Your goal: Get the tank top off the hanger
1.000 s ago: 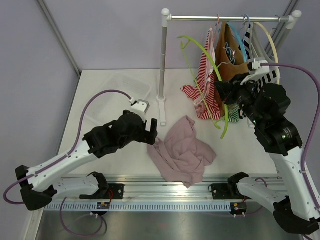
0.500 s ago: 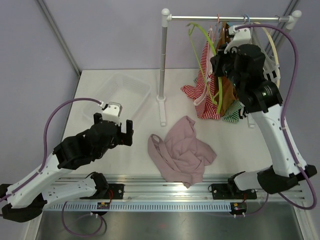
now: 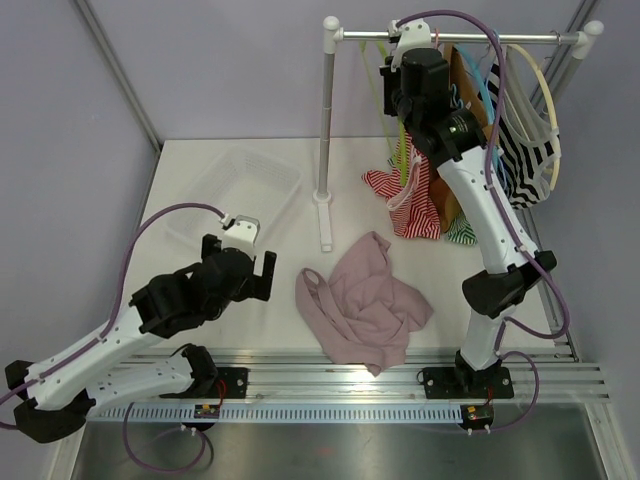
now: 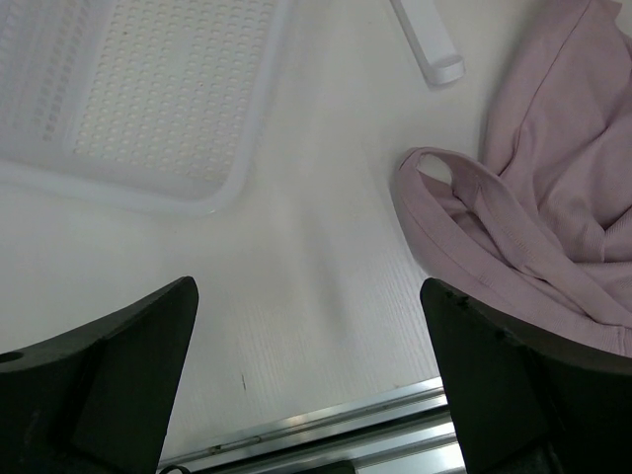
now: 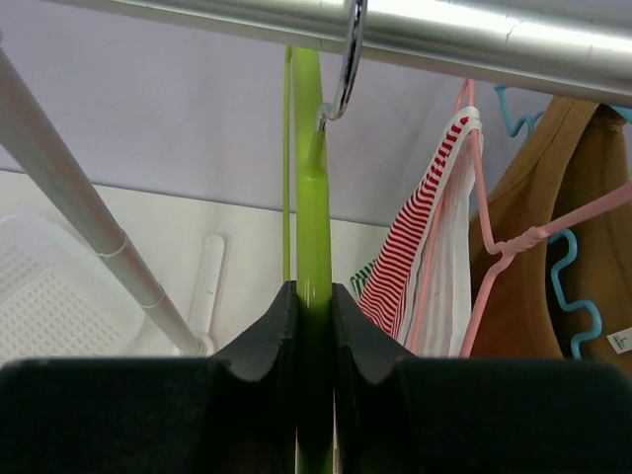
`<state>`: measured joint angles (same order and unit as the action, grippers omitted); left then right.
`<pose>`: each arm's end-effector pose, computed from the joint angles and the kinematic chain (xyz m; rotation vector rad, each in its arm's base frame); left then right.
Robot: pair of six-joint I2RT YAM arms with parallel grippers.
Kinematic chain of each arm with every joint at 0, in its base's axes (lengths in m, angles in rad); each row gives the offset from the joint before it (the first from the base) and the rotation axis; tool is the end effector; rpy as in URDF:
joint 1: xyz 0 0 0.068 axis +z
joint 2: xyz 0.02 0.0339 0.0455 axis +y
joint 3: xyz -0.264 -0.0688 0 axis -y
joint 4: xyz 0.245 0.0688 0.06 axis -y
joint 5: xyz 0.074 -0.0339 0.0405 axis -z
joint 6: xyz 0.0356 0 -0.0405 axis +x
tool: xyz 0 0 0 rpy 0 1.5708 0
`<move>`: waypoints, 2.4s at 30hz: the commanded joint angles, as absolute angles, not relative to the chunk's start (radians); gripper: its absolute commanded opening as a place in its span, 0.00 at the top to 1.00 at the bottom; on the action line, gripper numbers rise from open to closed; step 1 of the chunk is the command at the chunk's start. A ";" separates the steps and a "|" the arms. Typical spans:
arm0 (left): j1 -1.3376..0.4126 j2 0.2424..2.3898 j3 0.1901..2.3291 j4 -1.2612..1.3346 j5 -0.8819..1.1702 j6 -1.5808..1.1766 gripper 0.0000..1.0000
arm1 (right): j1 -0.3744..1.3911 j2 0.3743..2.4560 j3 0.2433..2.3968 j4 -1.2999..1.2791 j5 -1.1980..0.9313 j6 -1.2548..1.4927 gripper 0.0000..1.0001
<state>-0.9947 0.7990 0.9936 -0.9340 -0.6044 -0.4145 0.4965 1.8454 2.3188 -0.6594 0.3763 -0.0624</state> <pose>0.0938 -0.1072 0.3393 0.3300 2.1350 -0.1036 0.3470 0.1731 0.5129 -0.2136 1.7305 -0.0126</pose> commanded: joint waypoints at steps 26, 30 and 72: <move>-1.043 1.055 1.020 -0.534 -0.282 -0.468 0.01 | 0.509 1.611 2.224 -0.664 0.209 -0.008 0.00; -1.072 1.170 1.031 -0.471 -0.255 -0.448 0.01 | 0.509 1.462 2.139 -0.696 0.092 0.034 0.01; -1.232 1.413 1.198 -0.584 -0.846 -0.532 1.00 | 0.509 0.558 1.470 -0.841 0.129 0.158 0.01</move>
